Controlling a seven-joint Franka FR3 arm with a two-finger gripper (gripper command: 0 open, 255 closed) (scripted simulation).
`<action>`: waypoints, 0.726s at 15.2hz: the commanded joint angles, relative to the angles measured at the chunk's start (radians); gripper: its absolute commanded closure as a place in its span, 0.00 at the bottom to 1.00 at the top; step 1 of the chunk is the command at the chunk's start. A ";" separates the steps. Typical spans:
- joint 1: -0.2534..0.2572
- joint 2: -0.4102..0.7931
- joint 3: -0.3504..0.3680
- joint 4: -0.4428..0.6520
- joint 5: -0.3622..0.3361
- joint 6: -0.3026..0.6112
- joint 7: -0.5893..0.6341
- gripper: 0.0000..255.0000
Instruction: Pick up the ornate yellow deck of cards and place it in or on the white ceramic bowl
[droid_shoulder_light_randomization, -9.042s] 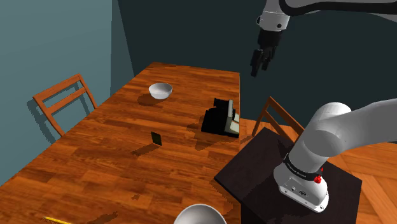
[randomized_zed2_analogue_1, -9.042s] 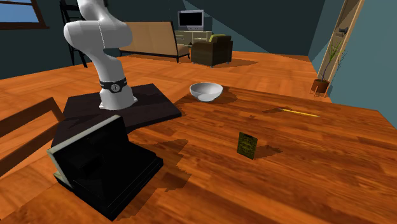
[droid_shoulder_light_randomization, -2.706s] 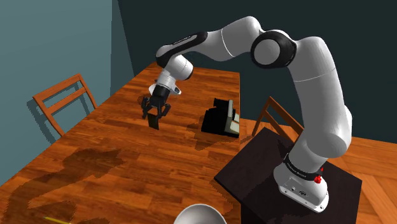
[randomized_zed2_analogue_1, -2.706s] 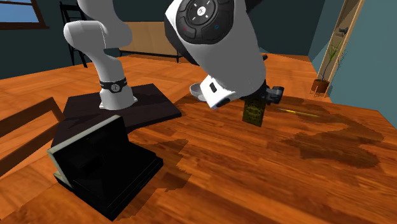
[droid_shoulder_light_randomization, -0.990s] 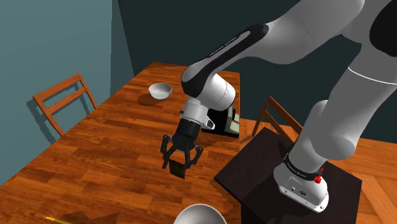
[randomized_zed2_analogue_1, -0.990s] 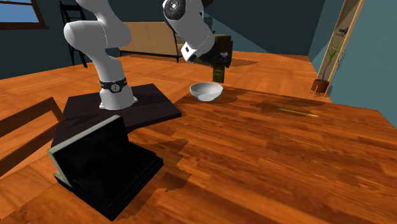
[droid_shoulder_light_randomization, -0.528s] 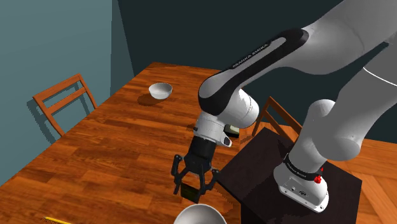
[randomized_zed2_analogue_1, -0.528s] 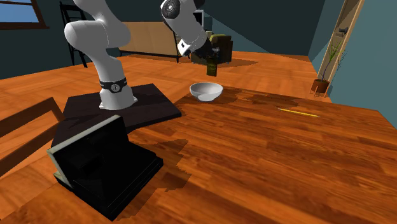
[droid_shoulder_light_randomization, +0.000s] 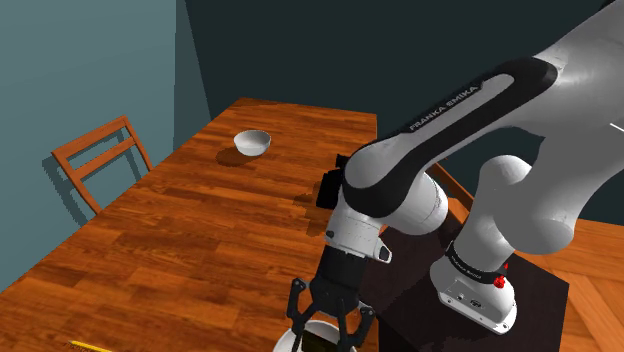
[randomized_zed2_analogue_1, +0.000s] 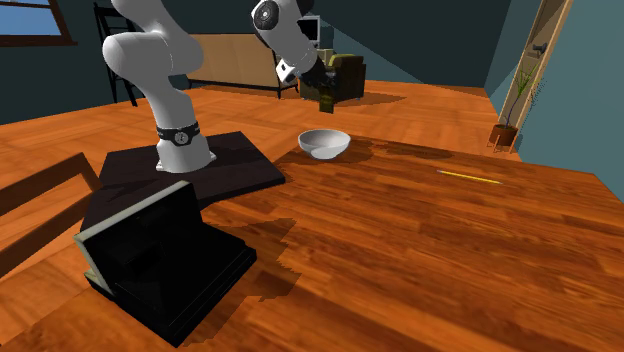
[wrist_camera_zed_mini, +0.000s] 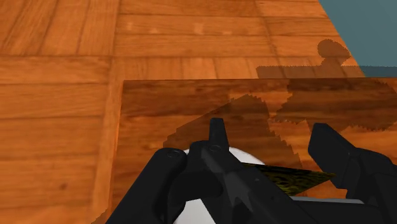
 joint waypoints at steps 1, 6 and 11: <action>0.000 0.028 0.009 -0.002 0.028 0.015 -0.038 1.00; -0.009 0.116 0.024 0.006 0.086 0.052 -0.141 1.00; -0.017 0.211 0.034 0.021 0.144 0.087 -0.250 1.00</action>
